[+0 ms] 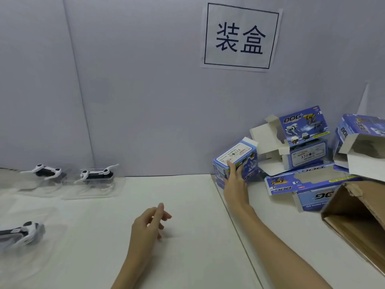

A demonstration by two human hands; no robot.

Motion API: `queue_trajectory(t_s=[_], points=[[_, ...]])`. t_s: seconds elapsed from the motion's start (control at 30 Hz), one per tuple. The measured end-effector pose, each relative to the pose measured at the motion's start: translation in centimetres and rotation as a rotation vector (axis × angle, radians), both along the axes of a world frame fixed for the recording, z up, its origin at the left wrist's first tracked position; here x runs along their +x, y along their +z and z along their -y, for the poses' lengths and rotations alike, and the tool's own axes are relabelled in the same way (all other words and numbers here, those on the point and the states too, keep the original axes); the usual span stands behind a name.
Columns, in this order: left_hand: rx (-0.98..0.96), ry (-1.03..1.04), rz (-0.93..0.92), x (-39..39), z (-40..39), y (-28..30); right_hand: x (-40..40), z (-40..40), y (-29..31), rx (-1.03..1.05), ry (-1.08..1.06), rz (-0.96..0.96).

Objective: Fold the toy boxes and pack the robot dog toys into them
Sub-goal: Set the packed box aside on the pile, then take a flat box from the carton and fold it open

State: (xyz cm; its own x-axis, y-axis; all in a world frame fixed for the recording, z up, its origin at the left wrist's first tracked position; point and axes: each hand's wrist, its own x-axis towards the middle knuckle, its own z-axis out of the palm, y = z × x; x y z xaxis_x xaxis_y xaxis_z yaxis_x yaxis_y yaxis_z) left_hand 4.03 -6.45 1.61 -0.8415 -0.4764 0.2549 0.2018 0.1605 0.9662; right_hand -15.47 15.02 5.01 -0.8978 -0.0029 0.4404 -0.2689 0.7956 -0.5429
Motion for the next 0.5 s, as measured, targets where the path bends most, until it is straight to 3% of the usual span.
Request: queue_trajectory(t_s=[0.17, 0.33, 0.4, 0.5], points=[[0.092, -0.024, -0.012, 0.6, -0.4, 0.9, 6.2, 0.4, 0.8, -0.361, 0.176, -0.061], [0.459, -0.206, 0.01, 1.3, -0.7, 2.3, 12.1, 1.3, 1.4, -0.642, 0.457, -0.059], [0.594, -0.227, 0.033, 1.5, -0.9, 2.9, 14.1, 1.9, 0.7, -0.634, 0.605, -0.037], [0.695, -0.309, 0.069, 1.4, -0.6, 3.4, 15.9, 2.5, 0.1, -0.46, 0.812, -0.048]])
